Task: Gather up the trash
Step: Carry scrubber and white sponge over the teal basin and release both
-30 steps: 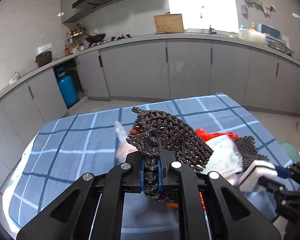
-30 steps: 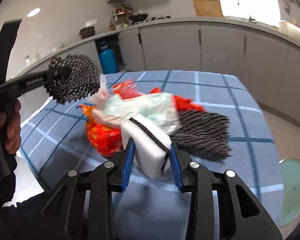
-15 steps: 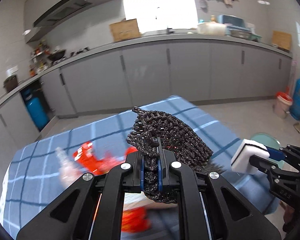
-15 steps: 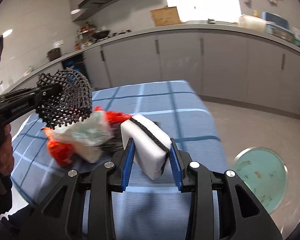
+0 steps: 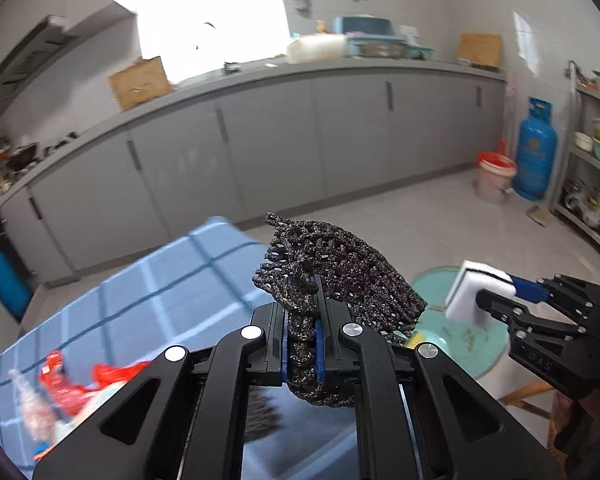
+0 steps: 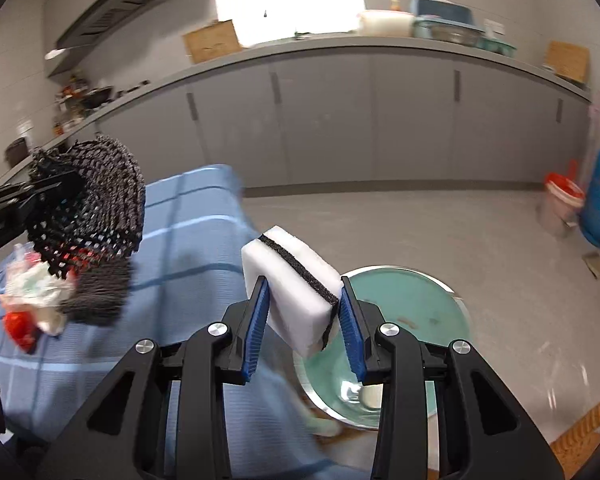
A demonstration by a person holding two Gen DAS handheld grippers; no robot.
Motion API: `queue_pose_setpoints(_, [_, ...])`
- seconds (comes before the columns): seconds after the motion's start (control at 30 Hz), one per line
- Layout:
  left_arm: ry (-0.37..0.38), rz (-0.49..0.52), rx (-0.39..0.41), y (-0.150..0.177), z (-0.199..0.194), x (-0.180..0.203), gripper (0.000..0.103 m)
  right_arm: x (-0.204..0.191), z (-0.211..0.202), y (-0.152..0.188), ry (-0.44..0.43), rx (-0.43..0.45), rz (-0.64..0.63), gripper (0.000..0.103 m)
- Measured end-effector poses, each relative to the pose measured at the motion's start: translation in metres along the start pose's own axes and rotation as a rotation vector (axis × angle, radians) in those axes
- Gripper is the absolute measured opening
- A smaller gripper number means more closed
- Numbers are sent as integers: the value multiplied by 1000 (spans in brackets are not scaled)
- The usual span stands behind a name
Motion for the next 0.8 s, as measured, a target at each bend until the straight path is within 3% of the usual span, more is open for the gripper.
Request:
queue_pose_setpoints(0.33, [140,71,-78,7,60,75,11,79,28,25,133,-58,79,36])
queue_pose_setpoints(0.8, [197,118,-151,28,101,116,11,108,45,41,170,-93,122,37])
Point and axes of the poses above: each gripper's, at about its wrist camera, not at the fingertips, and z roughly the way its jaws point, x to its right, y to its underside, the point moved 1 cm from there along z, roughly the way its jaws point, and after that the axes turned 6 degrees about x, right-handed, at the moved point
